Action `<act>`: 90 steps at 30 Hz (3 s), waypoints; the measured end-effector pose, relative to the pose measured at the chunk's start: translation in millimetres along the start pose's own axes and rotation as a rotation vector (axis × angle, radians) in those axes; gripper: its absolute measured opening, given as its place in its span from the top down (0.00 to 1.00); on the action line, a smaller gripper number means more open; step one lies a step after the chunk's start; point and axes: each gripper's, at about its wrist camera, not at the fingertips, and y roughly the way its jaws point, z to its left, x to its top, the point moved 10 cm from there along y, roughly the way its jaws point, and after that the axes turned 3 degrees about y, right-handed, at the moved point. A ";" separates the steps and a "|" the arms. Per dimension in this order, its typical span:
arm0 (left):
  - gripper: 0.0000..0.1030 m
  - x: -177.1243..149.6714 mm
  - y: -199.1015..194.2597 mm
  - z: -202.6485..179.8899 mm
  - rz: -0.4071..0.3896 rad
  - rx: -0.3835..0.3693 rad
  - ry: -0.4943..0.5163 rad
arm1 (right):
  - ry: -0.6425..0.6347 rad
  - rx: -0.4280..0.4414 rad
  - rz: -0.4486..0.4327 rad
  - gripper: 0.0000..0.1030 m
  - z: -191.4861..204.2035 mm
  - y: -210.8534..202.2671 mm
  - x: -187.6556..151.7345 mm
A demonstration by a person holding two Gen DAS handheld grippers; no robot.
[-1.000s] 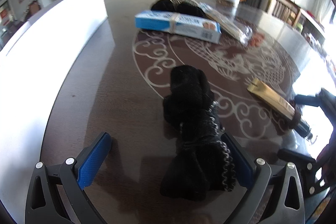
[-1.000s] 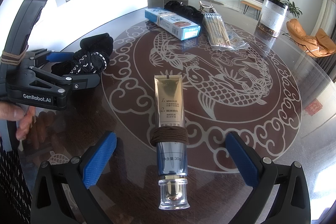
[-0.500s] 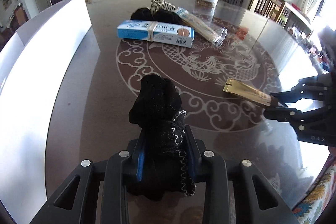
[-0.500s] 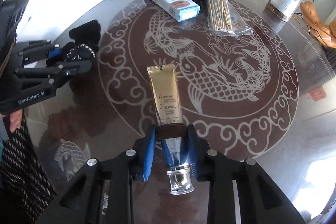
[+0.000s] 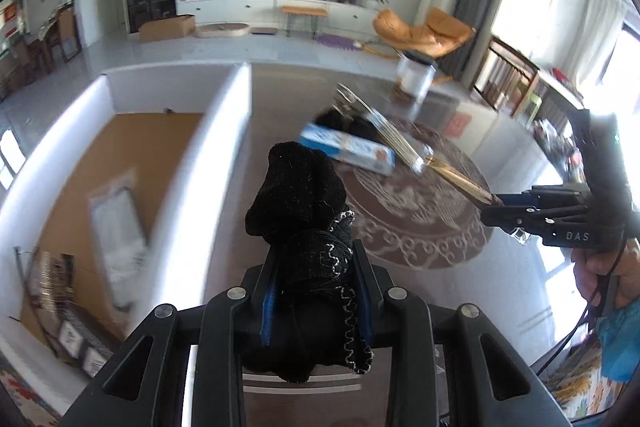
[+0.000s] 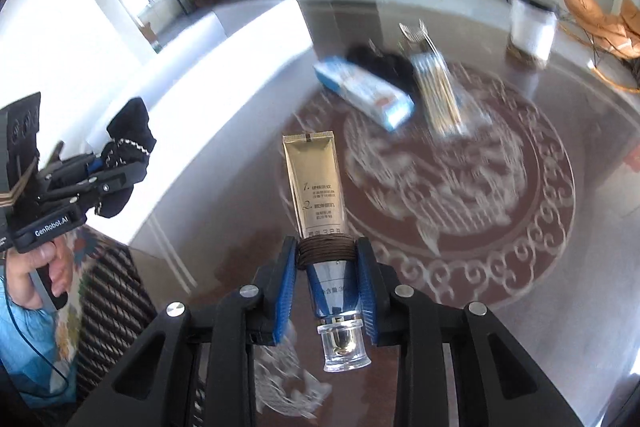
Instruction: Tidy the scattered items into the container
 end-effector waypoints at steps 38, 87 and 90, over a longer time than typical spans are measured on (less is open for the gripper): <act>0.24 10.8 -6.5 142.3 0.000 0.225 -0.172 | -0.209 0.124 -0.285 0.07 186.4 92.7 161.1; 0.00 -50.5 179.2 -71.9 0.087 0.096 0.114 | 0.133 -0.436 -0.150 0.02 -104.9 61.6 -54.5; 0.00 -50.5 179.1 -72.0 0.087 0.096 0.113 | 0.156 -0.428 -0.144 0.00 -108.0 62.6 -55.1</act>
